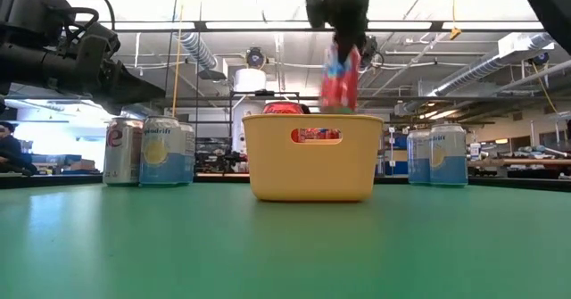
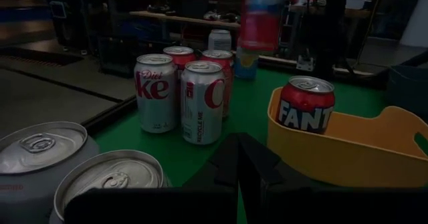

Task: Sort soda cans
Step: Put the top right orange soda can into the yellow bin

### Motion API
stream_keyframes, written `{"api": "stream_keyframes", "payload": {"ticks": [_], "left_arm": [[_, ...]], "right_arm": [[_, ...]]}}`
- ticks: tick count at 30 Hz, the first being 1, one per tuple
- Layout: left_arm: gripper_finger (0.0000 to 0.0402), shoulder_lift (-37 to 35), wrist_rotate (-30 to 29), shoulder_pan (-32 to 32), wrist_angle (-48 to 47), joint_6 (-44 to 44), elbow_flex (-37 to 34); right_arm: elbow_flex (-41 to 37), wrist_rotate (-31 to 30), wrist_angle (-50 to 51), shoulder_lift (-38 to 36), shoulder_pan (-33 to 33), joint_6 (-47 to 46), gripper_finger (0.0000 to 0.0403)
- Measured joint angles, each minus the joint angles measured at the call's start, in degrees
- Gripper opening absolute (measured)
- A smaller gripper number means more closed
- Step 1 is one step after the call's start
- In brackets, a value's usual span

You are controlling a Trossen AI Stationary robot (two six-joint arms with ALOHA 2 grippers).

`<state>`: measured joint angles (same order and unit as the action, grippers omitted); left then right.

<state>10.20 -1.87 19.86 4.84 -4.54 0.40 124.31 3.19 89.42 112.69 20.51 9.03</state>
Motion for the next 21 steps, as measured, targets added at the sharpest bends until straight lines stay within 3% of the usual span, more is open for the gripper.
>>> {"api": "stream_keyframes", "payload": {"ticks": [9, 21], "left_arm": [[0.0007, 0.0, 0.0, 0.0, 0.0, 0.0, 0.0], [0.0007, 0.0, 0.0, 0.0, 0.0, 0.0, 0.0]], "right_arm": [[0.1, 2.2, 0.7, -0.6, -12.8, -5.3, 0.0289], [-7.5, 4.5, -6.8, -0.3, -19.5, -9.6, 0.0289]]}}
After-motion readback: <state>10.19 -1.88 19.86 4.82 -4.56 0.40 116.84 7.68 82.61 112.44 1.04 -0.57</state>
